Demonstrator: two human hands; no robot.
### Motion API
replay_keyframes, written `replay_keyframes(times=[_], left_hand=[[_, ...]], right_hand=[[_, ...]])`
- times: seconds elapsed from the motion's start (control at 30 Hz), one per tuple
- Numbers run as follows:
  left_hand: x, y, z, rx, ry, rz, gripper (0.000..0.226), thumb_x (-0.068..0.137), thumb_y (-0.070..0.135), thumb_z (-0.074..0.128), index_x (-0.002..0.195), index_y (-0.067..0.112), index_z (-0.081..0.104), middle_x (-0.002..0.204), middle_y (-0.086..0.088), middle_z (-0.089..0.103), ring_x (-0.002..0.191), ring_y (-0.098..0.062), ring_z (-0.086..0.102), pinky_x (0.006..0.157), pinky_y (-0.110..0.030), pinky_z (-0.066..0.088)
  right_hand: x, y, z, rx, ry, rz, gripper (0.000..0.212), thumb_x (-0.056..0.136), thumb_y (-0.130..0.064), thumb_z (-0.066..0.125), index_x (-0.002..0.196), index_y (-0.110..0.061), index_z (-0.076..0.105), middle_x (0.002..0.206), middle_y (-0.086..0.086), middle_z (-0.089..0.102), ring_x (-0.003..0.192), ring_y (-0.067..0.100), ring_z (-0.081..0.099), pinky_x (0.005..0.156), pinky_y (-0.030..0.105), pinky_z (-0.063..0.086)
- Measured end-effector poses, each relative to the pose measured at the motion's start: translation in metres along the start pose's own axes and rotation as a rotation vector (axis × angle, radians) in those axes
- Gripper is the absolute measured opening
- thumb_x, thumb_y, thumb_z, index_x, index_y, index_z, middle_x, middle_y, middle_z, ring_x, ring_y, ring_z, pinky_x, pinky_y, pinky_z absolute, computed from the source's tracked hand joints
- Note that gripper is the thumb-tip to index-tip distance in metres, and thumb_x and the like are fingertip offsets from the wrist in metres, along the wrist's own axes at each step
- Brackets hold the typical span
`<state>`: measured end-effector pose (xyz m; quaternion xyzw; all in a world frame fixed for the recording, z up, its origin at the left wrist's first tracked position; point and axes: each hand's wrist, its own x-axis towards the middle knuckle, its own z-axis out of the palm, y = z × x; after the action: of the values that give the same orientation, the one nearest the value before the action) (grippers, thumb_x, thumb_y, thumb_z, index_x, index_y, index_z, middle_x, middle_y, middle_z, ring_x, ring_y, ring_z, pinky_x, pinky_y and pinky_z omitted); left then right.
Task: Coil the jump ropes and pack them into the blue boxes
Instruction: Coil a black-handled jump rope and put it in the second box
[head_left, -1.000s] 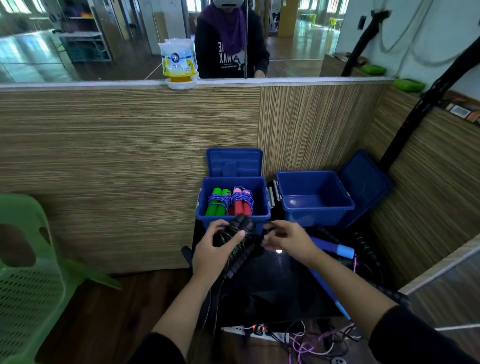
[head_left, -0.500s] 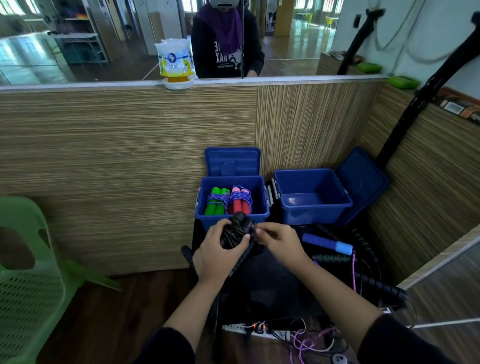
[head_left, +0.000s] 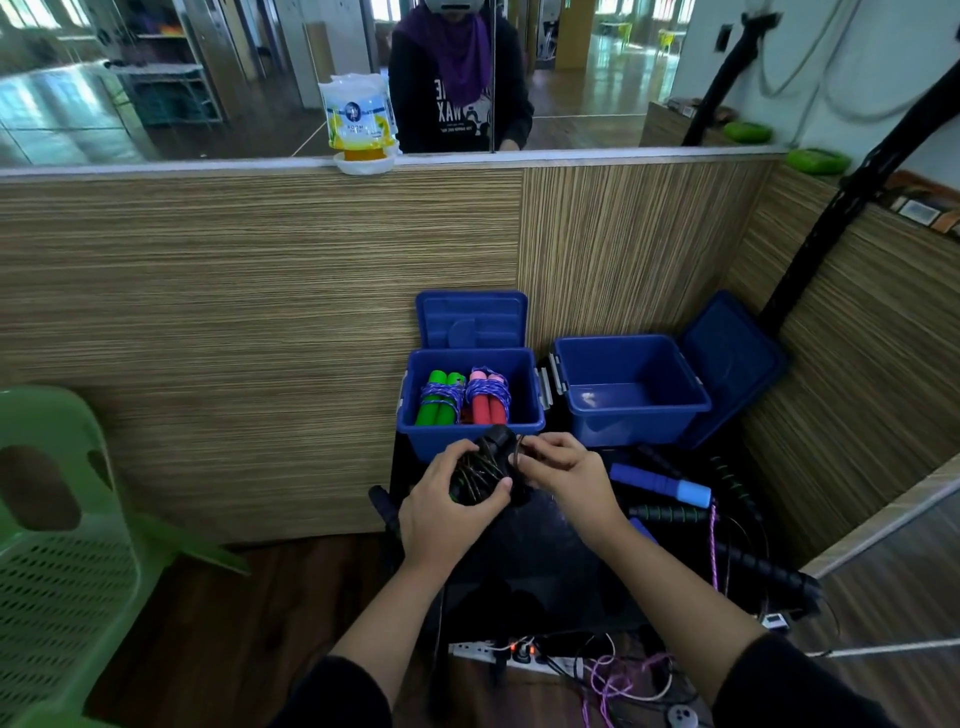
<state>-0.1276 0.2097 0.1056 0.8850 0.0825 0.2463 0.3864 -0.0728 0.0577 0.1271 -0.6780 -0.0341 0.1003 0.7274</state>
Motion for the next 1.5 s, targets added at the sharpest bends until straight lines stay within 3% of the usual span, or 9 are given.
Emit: replay_keyframes(times=[0.13, 0.27, 0.4, 0.73, 0.9, 1.07, 1.2, 1.3, 1.5], left_hand=[[-0.001, -0.002, -0.002, -0.008, -0.023, 0.038, 0.049, 0.068, 0.062, 0.062, 0.11, 0.038, 0.056, 0.104, 0.021, 0.062, 0.096, 0.002, 0.061, 0.075, -0.029, 0.054], [0.0, -0.007, -0.003, -0.016, -0.083, 0.034, 0.049, 0.067, 0.062, 0.063, 0.111, 0.04, 0.054, 0.108, 0.025, 0.06, 0.101, 0.006, 0.058, 0.081, -0.027, 0.053], [-0.001, -0.005, -0.005, -0.035, -0.119, 0.045, 0.049, 0.066, 0.061, 0.064, 0.11, 0.041, 0.054, 0.108, 0.026, 0.06, 0.101, 0.007, 0.057, 0.082, -0.024, 0.05], [-0.004, -0.01, -0.004, -0.078, -0.171, 0.069, 0.05, 0.065, 0.056, 0.07, 0.108, 0.036, 0.056, 0.104, 0.022, 0.061, 0.098, 0.004, 0.06, 0.082, -0.022, 0.051], [-0.003, -0.006, 0.004, -0.09, -0.158, 0.058, 0.05, 0.064, 0.056, 0.069, 0.105, 0.032, 0.055, 0.101, 0.02, 0.057, 0.095, 0.003, 0.057, 0.077, -0.017, 0.046], [0.01, -0.005, 0.011, -0.117, -0.101, 0.035, 0.05, 0.063, 0.055, 0.068, 0.1, 0.027, 0.051, 0.101, 0.014, 0.051, 0.092, -0.002, 0.055, 0.073, -0.024, 0.048], [0.02, -0.01, 0.015, -0.145, -0.087, -0.032, 0.052, 0.065, 0.061, 0.067, 0.102, 0.029, 0.05, 0.102, 0.016, 0.056, 0.095, 0.0, 0.054, 0.078, -0.019, 0.044], [0.027, -0.008, 0.021, -0.203, -0.056, -0.113, 0.05, 0.068, 0.065, 0.062, 0.102, 0.029, 0.05, 0.102, 0.014, 0.059, 0.096, -0.003, 0.055, 0.077, -0.015, 0.037], [0.036, -0.004, 0.036, -0.28, -0.027, -0.233, 0.027, 0.083, 0.032, 0.072, 0.099, 0.023, 0.052, 0.103, 0.007, 0.06, 0.098, -0.008, 0.054, 0.075, -0.013, 0.032]], right_hand=[[-0.002, 0.001, -0.001, -0.062, -0.058, -0.003, 0.041, 0.063, -0.03, 0.084, 0.101, -0.018, 0.073, 0.113, 0.003, 0.06, 0.11, 0.024, 0.06, 0.098, 0.045, 0.048], [-0.001, 0.004, -0.004, -0.232, -0.024, -0.058, 0.032, 0.073, -0.015, 0.079, 0.1, -0.02, 0.064, 0.107, 0.007, 0.062, 0.104, 0.019, 0.058, 0.091, 0.03, 0.048], [0.001, 0.002, -0.003, -0.289, -0.049, -0.114, 0.043, 0.075, -0.012, 0.077, 0.114, -0.017, 0.059, 0.106, 0.001, 0.054, 0.1, 0.01, 0.054, 0.087, 0.017, 0.044], [-0.001, 0.008, 0.002, -0.311, 0.122, -0.183, 0.022, 0.089, -0.017, 0.063, 0.11, -0.017, 0.068, 0.106, -0.007, 0.064, 0.1, 0.001, 0.059, 0.086, 0.009, 0.045], [0.005, 0.009, 0.008, -0.392, -0.003, -0.203, 0.032, 0.091, -0.001, 0.054, 0.117, -0.017, 0.066, 0.11, -0.012, 0.053, 0.104, -0.001, 0.052, 0.091, 0.008, 0.04], [0.007, 0.008, 0.014, -0.242, -0.102, -0.082, 0.043, 0.095, 0.004, 0.038, 0.122, -0.022, 0.06, 0.129, -0.008, 0.039, 0.121, -0.004, 0.039, 0.094, -0.001, 0.031], [0.012, 0.012, 0.014, -0.325, -0.059, -0.159, 0.038, 0.097, -0.01, 0.047, 0.125, -0.036, 0.052, 0.137, -0.008, 0.038, 0.129, 0.002, 0.036, 0.101, 0.005, 0.029], [0.015, 0.015, 0.016, -0.283, 0.087, -0.135, 0.037, 0.093, -0.019, 0.057, 0.129, -0.03, 0.055, 0.125, -0.003, 0.053, 0.115, 0.004, 0.052, 0.106, 0.021, 0.038], [0.02, 0.012, 0.021, -0.237, 0.269, 0.083, 0.059, 0.089, -0.034, 0.062, 0.142, -0.018, 0.04, 0.126, 0.002, 0.06, 0.119, 0.009, 0.052, 0.099, 0.021, 0.036]])
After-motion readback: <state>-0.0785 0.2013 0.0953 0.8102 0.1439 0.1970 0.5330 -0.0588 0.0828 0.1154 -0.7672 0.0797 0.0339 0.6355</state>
